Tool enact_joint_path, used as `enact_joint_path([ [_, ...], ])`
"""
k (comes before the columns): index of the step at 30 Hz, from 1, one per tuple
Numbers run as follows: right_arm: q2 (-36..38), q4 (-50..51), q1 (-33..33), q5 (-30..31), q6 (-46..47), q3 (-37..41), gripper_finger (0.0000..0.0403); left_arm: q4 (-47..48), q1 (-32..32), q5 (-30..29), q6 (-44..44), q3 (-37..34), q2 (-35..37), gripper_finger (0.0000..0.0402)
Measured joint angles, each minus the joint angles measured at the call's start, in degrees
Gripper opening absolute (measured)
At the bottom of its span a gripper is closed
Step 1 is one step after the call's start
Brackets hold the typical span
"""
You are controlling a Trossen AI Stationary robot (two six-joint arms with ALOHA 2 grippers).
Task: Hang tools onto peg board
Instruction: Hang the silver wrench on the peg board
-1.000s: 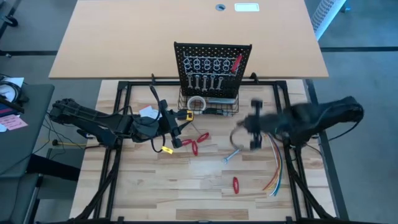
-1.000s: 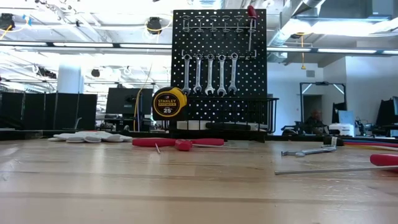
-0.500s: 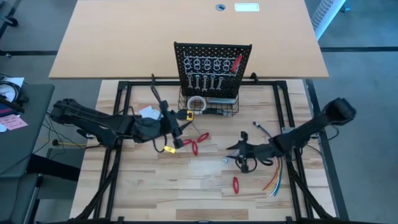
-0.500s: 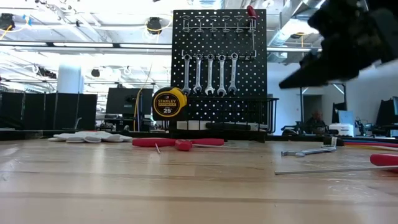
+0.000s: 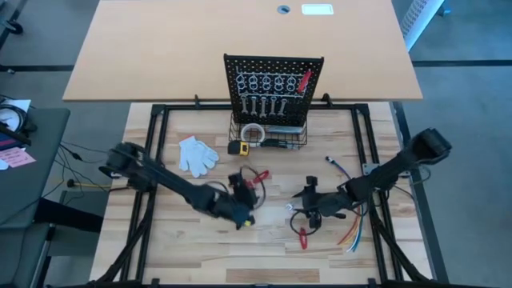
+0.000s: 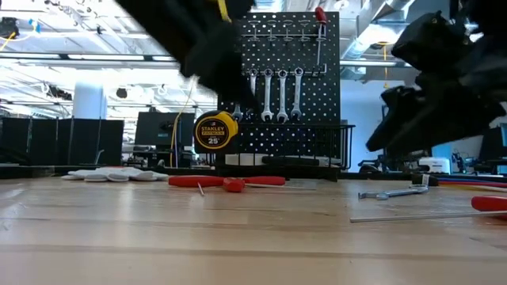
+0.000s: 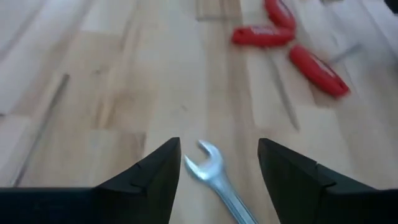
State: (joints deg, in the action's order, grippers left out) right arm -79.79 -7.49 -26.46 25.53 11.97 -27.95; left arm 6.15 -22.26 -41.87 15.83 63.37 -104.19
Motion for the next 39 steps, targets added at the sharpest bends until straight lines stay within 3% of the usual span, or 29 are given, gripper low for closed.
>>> enact_joint_path([
  [3,3.7,9.9,0.5,0.1,3.4,-0.2,0.0213,-4.3,-1.5,-1.9,4.3,0.0,-5.0,0.0130],
  [7,7.6,13.6,1.7,0.1,6.3,3.6,0.0205,-10.5,-2.4,-3.0,5.0,0.0,-8.1,0.0130],
  [16,10.2,1.2,3.2,-2.8,11.9,15.0,0.0192,-18.1,-2.2,-3.1,-0.1,0.0,-8.3,0.0130],
  [20,8.8,-3.3,5.4,-6.2,11.2,15.9,0.0191,-19.6,-1.1,-2.6,1.5,0.1,-8.3,0.0130],
  [29,5.5,-7.4,9.0,-10.9,10.0,15.3,0.0191,-20.7,2.5,7.7,4.8,0.1,-8.3,0.0130],
  [34,5.4,-7.8,9.0,-11.6,8.7,14.8,0.0191,-25.7,4.8,18.4,4.8,0.1,-9.3,0.0130],
  [39,5.4,-8.9,9.0,-11.8,8.1,14.8,0.0191,-30.3,8.3,28.8,12.0,0.9,-13.6,0.0130],
])
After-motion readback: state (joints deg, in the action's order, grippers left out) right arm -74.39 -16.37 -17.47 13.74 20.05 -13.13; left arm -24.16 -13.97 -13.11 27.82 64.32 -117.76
